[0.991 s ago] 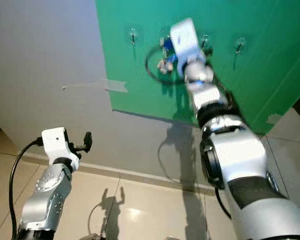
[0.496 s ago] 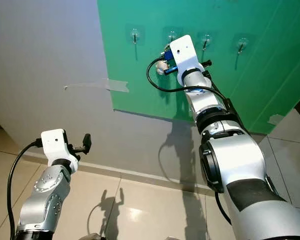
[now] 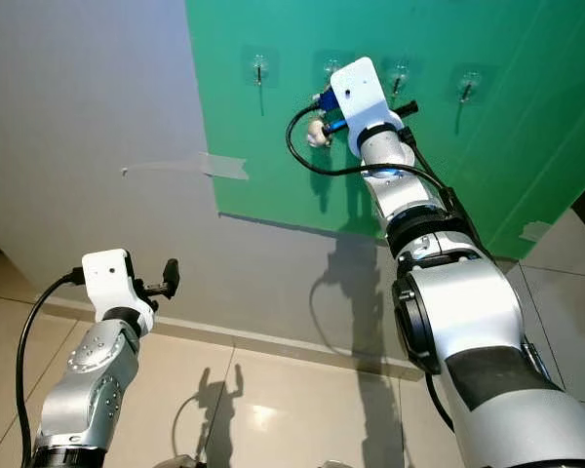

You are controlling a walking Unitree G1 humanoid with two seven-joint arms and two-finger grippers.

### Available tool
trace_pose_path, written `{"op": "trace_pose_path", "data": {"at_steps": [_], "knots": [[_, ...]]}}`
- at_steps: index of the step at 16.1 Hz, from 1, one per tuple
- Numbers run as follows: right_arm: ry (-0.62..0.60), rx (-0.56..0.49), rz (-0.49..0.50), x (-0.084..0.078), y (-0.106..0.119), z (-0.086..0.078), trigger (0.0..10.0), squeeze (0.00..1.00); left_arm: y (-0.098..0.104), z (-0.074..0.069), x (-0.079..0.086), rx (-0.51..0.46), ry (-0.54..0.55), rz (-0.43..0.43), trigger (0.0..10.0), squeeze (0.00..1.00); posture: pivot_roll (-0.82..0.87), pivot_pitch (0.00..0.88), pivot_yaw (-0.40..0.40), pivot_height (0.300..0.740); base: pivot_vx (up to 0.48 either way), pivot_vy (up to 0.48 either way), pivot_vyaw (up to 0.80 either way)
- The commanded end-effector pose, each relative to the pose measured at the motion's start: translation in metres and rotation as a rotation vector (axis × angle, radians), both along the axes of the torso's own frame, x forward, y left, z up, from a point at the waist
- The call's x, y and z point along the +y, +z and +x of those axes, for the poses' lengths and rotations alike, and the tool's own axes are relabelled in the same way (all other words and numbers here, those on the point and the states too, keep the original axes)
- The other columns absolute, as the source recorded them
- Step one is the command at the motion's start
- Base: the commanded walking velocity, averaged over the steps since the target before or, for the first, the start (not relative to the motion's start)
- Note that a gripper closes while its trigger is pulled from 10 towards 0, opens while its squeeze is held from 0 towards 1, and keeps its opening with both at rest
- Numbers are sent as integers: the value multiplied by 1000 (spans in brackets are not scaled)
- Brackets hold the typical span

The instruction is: Hang keys on a hook

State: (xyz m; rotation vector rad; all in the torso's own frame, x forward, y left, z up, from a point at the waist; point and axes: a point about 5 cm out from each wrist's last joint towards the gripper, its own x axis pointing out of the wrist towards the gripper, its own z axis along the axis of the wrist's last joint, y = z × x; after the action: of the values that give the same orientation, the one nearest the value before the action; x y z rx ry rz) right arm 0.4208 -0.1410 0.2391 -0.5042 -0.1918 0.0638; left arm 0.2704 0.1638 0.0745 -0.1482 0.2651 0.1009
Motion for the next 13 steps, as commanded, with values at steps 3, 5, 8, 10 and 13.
{"op": "trace_pose_path", "data": {"at_steps": [3, 5, 8, 10, 13], "knots": [[3, -114, -11, 3, 24, 1, 10000, 0, -1, -2, -2, 7, -3, 1, 10000, 0, -33, 0, -17, 740, 0, 0, 0], [9, -138, -3, 5, 26, 0, 10000, 0, -1, -2, -2, 7, -1, 2, 10000, 0, -32, 0, -17, 740, 0, 0, 0], [16, -130, 5, 6, 25, 0, 10000, 0, 0, -3, -1, 7, -1, 2, 10000, 0, -34, 0, -19, 740, 0, 0, 0], [21, -141, 6, 7, 27, 0, 10000, 0, 0, -2, -2, 8, -1, 2, 10000, 0, -34, 0, -19, 740, 0, 0, 0], [27, -197, 21, 6, 35, -2, 10000, 0, 1, -1, -4, 7, -2, 0, 10000, 0, -35, 0, -21, 740, 0, 0, 0]]}}
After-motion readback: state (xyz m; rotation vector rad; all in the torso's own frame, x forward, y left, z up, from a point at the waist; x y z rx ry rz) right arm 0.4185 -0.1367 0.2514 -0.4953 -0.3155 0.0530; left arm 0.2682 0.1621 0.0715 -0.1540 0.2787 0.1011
